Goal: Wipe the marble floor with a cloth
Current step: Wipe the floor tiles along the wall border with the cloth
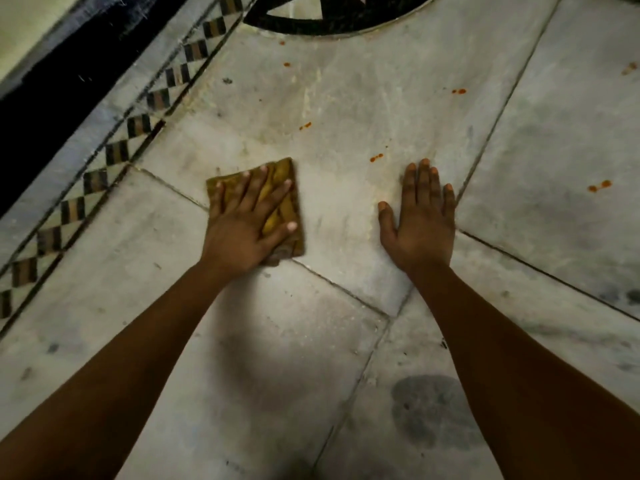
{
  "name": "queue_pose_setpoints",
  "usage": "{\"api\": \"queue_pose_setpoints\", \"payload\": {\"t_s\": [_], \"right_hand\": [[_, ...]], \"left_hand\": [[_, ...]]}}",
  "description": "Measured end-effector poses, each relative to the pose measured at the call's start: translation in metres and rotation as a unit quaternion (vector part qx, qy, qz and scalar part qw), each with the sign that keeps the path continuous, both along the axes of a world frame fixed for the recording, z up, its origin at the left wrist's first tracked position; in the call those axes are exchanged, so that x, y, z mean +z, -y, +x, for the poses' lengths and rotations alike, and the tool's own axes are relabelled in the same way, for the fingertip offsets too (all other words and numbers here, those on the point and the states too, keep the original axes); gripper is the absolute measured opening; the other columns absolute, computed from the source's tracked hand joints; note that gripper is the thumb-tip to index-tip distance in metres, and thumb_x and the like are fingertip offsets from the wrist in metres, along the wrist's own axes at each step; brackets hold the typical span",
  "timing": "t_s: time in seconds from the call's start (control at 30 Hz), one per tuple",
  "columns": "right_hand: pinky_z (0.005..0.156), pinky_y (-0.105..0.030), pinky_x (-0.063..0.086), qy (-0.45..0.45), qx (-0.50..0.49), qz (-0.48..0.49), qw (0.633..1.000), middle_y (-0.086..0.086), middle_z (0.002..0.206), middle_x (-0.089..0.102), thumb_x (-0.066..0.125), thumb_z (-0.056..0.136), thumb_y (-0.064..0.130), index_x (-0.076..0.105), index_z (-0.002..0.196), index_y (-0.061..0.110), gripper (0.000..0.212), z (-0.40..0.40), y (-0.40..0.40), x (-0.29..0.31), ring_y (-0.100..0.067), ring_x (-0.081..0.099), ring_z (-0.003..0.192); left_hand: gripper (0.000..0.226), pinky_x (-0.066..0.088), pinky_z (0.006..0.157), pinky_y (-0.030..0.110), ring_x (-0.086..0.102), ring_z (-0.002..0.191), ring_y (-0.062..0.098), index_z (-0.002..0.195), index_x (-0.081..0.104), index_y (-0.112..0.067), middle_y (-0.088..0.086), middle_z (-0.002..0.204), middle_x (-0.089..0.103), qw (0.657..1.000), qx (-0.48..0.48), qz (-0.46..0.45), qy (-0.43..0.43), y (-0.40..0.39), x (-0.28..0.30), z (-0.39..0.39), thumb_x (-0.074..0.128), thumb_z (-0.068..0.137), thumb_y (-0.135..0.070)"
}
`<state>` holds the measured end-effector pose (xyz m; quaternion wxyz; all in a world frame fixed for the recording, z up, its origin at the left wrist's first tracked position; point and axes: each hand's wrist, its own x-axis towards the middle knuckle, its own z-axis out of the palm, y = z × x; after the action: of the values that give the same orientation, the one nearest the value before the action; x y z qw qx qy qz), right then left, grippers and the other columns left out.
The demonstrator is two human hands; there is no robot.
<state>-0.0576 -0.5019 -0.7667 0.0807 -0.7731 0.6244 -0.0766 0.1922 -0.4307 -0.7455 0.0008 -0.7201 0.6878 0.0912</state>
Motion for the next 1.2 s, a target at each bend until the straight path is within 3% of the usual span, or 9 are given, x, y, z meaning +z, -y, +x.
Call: {"api": "queue_pose_setpoints", "payload": {"t_s": [0.23,0.33,0.5,0.63,0.77,1.0,1.2], "right_hand": [[0.117,-0.043,0.006,0.004,-0.006,-0.001,1.000,-0.015,0.155,0.019,0.020,0.090,0.050,0.020,0.148,0.006,0.073,0.001,-0.001,-0.001,-0.028,0.015,0.144],[0.116,-0.043,0.006,0.001,-0.007,-0.003,1.000,-0.016,0.155,0.019,0.021,0.090,0.050,0.020,0.148,0.005,0.073,0.000,-0.001,0.000,-0.028,0.016,0.144],[0.116,-0.044,0.008,0.004,-0.005,-0.004,1.000,-0.016,0.154,0.021,0.024,0.090,0.049,0.022,0.147,0.005,0.072,-0.001,0.000,-0.002,-0.028,0.018,0.143],[0.116,-0.043,0.008,0.004,-0.009,-0.013,1.000,-0.017,0.153,0.023,0.026,0.090,0.048,0.024,0.147,0.004,0.071,0.000,-0.001,-0.002,-0.029,0.020,0.143],[0.115,-0.039,0.001,-0.003,-0.009,-0.014,1.000,-0.015,0.154,0.020,0.024,0.090,0.049,0.021,0.147,0.006,0.072,0.000,0.000,-0.002,-0.028,0.017,0.143],[0.115,-0.040,0.003,0.005,-0.008,-0.014,1.000,-0.016,0.154,0.022,0.024,0.089,0.049,0.024,0.147,0.005,0.072,0.001,0.001,-0.002,-0.028,0.019,0.143],[0.116,-0.042,0.006,0.012,-0.011,-0.015,1.000,-0.015,0.154,0.022,0.025,0.089,0.049,0.024,0.147,0.006,0.072,0.000,-0.001,-0.003,-0.028,0.018,0.143]], "left_hand": [[0.063,-0.006,0.112,0.053,-0.002,0.145,0.024,0.147,0.008,-0.041,0.000,0.159,-0.001,0.987,0.159,0.024,-0.011,0.113,0.005,0.021,0.027,0.092,-0.062],[0.065,-0.008,0.112,0.053,-0.006,0.145,0.023,0.148,0.006,-0.039,0.000,0.159,-0.005,0.993,0.114,0.041,-0.010,0.144,0.005,-0.025,0.024,0.091,-0.064],[0.070,-0.005,0.113,0.049,0.004,0.146,0.022,0.146,0.014,-0.042,-0.002,0.158,0.007,0.999,-0.034,0.000,-0.009,0.074,0.000,-0.023,0.019,0.082,-0.071],[0.068,-0.003,0.113,0.049,0.009,0.145,0.024,0.145,0.021,-0.042,-0.001,0.157,0.015,1.000,0.031,0.001,0.000,0.075,0.001,0.022,0.021,0.083,-0.068],[0.059,-0.007,0.113,0.053,0.000,0.146,0.024,0.147,0.015,-0.040,-0.001,0.159,0.006,0.994,0.109,0.004,-0.016,0.140,0.000,0.003,0.027,0.092,-0.061],[0.070,0.000,0.113,0.050,0.009,0.145,0.023,0.145,0.014,-0.039,-0.003,0.158,0.011,0.998,-0.061,-0.010,0.002,0.074,0.000,0.002,0.016,0.081,-0.067],[0.065,-0.003,0.113,0.049,0.005,0.145,0.022,0.145,0.017,-0.044,-0.002,0.158,0.011,0.998,0.055,-0.004,-0.022,0.101,0.001,0.021,0.019,0.084,-0.067]]}}
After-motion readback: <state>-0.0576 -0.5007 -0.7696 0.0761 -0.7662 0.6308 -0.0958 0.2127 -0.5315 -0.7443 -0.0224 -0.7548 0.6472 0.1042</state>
